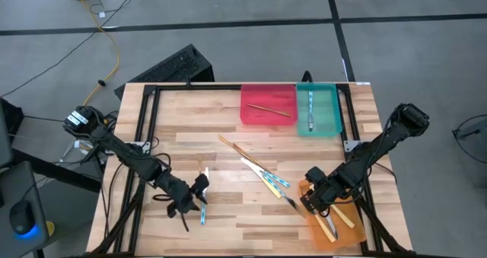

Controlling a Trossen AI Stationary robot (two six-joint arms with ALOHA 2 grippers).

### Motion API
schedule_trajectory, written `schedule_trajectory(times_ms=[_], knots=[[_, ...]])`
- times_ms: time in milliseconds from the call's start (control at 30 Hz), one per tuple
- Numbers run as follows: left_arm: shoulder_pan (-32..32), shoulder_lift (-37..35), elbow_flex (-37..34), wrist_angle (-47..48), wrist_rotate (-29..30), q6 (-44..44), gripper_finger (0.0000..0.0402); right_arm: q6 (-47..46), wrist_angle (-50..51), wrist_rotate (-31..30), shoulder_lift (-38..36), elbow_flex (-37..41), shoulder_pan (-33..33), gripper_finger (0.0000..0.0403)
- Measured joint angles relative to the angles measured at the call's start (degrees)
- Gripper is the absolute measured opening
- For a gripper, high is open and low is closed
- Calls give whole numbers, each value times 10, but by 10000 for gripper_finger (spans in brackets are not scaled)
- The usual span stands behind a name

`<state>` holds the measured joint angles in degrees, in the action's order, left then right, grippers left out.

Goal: Sort silverware by color (type)
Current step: Put the blue knife into the blue bin

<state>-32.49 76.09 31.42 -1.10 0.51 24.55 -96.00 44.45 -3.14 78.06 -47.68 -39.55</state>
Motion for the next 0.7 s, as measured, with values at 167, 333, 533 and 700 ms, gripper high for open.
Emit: schedule_trajectory(times_ms=[167,333,533,700], knots=[[0,0,0,4,0,14,155,0,0,0,0,0,0,179],[0,0,0,5,0,18,155,1,0,-16,0,0,0,179],[11,6,0,5,-2,50,155,1,0,-17,0,0,0,179],[21,46,0,0,-14,67,155,0,0,-17,0,0,0,178]])
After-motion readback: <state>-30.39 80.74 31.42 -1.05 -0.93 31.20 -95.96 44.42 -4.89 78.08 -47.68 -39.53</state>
